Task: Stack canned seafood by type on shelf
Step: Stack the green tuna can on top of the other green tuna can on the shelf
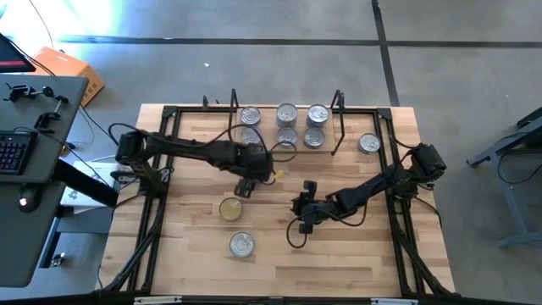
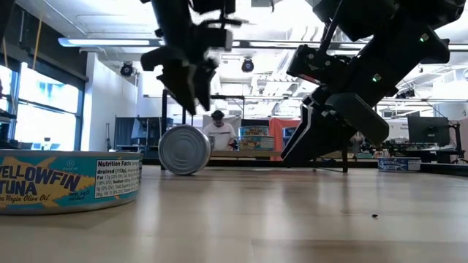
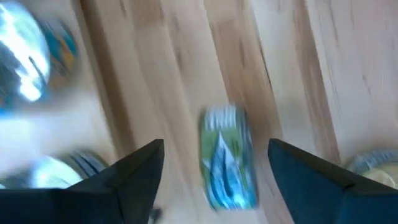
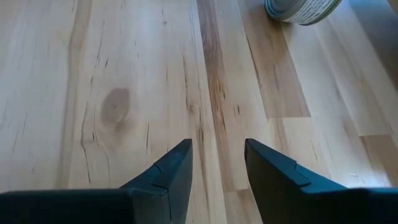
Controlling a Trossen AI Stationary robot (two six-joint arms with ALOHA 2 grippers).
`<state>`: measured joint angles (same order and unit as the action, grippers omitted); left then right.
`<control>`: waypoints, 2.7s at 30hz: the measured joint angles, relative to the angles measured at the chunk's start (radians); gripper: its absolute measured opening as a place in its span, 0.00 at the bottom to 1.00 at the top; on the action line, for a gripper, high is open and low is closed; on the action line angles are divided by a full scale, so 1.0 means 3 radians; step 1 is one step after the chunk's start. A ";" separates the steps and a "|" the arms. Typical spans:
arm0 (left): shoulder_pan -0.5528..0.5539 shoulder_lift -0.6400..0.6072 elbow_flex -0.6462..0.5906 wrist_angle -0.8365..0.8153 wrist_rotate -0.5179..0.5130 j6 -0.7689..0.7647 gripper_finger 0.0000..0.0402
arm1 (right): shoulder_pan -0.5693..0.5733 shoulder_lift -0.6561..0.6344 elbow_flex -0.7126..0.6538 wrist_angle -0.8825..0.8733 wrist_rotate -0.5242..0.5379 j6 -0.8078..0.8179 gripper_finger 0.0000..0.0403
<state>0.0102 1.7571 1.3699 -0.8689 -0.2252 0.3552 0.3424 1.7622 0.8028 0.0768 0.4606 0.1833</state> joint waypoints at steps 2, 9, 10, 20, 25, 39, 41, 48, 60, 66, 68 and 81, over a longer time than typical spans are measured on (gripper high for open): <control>0.0067 0.0017 -0.0003 -0.0171 0.0128 -0.0112 0.72 | 0.0000 0.0001 0.0000 0.0006 0.0000 0.0000 0.34; 0.0251 0.0048 -0.0127 -0.0123 0.0296 -0.0073 0.74 | 0.0000 0.0001 0.0000 0.0008 0.0000 0.0005 0.34; 0.0265 0.0048 -0.0161 -0.0123 0.0295 -0.0041 0.74 | 0.0000 0.0001 0.0000 0.0009 0.0000 0.0007 0.34; 0.0233 0.0048 -0.0440 0.0310 0.0335 0.0046 0.72 | -0.0006 0.0004 0.0000 0.0024 0.0001 0.0006 0.34; 0.0218 0.0048 -0.0438 0.0490 0.0365 0.0045 0.63 | -0.0006 0.0004 0.0000 0.0024 0.0001 0.0003 0.34; 0.0102 0.0037 -0.0112 0.0463 -0.0589 -0.0022 0.31 | -0.0022 0.0135 0.0000 0.0163 0.0043 -0.0016 0.34; 0.0106 -0.0021 0.0005 0.0425 -0.1072 0.0064 0.31 | -0.0033 0.0191 0.0001 0.0215 0.0044 -0.0014 0.34; 0.0517 -0.0047 0.0110 0.0727 -0.1611 0.0506 0.31 | -0.0010 0.0242 0.0000 0.0326 0.0230 -0.0015 0.34; 0.1334 0.0017 -0.0197 0.1655 -0.1466 0.0510 0.33 | 0.0001 0.0242 0.0001 0.0328 0.0289 -0.0028 0.34; 0.1414 0.0017 -0.0305 0.1710 -0.1323 0.0515 0.34 | 0.0001 0.0242 0.0001 0.0325 0.0288 -0.0028 0.34; 0.1414 0.0017 -0.0322 0.1739 -0.1325 0.0515 0.34 | 0.0001 0.0242 0.0001 0.0323 0.0287 -0.0028 0.34; 0.1329 0.0144 -0.0326 0.1639 -0.1285 0.0832 0.45 | 0.0003 0.0239 0.0001 0.0322 0.0287 -0.0028 0.34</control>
<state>0.4088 1.8004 1.2721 -0.3770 -0.6106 0.6047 0.3431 1.8340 0.8032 0.1735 0.5468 0.1749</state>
